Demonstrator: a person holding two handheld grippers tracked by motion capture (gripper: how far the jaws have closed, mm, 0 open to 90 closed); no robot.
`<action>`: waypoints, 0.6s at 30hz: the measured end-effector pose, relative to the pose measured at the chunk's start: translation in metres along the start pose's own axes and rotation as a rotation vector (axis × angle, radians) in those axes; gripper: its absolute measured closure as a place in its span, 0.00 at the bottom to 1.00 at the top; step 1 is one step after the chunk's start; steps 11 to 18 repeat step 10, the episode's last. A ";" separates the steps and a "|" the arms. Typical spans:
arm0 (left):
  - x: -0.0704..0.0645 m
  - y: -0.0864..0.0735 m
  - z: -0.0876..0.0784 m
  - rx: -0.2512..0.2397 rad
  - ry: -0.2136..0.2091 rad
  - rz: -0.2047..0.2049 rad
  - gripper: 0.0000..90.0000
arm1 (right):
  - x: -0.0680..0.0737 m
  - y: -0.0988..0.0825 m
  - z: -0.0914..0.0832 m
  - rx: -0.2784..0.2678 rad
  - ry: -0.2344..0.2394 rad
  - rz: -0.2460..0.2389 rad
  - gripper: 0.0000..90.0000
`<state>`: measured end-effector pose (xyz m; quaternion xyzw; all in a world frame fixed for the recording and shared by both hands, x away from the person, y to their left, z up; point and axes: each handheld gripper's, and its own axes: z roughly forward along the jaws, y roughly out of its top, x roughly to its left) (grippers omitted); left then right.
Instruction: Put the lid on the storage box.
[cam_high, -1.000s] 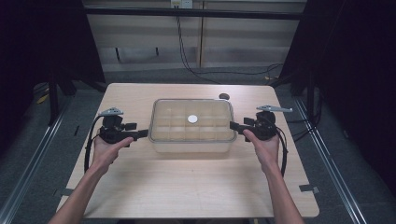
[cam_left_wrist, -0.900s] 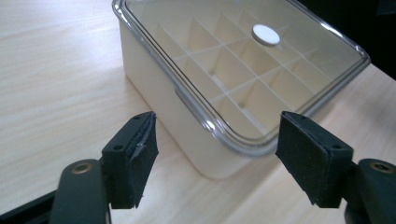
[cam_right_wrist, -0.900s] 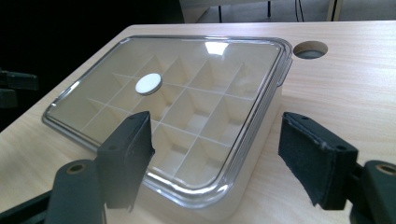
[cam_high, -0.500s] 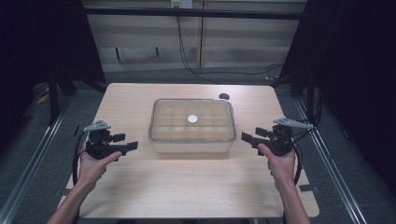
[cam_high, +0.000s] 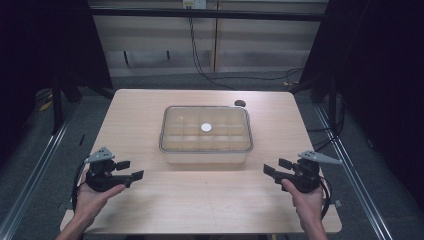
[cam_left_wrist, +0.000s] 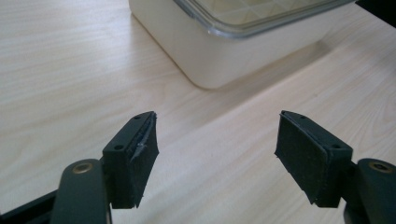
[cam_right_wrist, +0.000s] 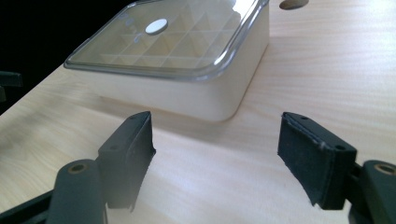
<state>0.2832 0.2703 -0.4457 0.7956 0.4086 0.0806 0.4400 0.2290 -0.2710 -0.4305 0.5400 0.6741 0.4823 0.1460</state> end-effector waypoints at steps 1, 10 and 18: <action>-0.001 -0.003 -0.001 0.014 0.003 0.007 0.32 | 0.000 -0.003 -0.002 0.001 0.000 0.004 0.29; -0.005 -0.035 -0.007 0.017 0.015 -0.023 0.32 | -0.003 -0.025 -0.013 -0.007 -0.018 0.031 0.29; -0.005 -0.035 -0.007 0.017 0.015 -0.023 0.32 | -0.003 -0.025 -0.013 -0.007 -0.018 0.031 0.29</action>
